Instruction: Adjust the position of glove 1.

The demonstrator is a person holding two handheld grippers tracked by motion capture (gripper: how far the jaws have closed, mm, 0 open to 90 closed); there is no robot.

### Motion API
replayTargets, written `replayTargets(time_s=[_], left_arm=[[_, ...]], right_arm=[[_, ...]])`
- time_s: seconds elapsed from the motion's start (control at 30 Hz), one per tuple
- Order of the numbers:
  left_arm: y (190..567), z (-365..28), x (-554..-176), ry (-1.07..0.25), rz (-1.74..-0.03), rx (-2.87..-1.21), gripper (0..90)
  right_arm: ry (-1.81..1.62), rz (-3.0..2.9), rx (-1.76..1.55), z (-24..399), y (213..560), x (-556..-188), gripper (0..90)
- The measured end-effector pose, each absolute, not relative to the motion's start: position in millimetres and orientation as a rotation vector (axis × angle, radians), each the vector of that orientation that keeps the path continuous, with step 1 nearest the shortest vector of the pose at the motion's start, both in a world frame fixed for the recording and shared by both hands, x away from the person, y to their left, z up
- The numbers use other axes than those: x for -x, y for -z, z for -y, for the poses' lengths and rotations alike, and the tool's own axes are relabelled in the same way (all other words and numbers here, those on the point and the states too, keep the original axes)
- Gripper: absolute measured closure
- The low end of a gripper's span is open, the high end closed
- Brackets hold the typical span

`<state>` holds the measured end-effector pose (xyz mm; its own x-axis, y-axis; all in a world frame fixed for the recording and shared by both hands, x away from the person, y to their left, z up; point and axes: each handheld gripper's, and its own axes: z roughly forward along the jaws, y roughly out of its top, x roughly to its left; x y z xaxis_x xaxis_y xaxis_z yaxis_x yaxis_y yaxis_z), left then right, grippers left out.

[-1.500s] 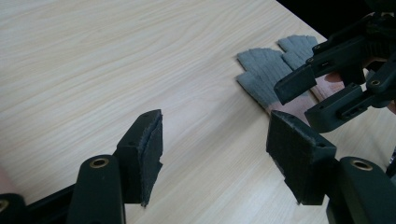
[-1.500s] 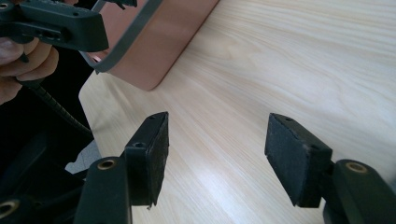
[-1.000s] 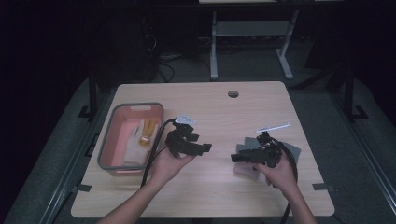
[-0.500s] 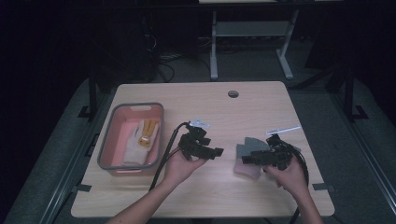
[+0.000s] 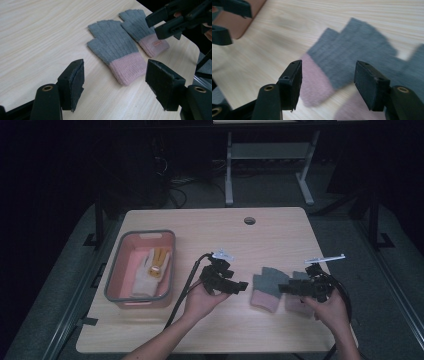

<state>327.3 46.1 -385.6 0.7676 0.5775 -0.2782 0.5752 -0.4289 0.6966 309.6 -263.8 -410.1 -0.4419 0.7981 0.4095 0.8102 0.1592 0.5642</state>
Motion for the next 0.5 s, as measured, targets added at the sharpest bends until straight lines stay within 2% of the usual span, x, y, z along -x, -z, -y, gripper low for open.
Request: replayTargets(time_s=[0.5], left_arm=[[393,-28,-326,0.028,-0.848,-2.132,31.4]], right_arm=[[1.105,2.406,1.742,287,417,-310,42.7]])
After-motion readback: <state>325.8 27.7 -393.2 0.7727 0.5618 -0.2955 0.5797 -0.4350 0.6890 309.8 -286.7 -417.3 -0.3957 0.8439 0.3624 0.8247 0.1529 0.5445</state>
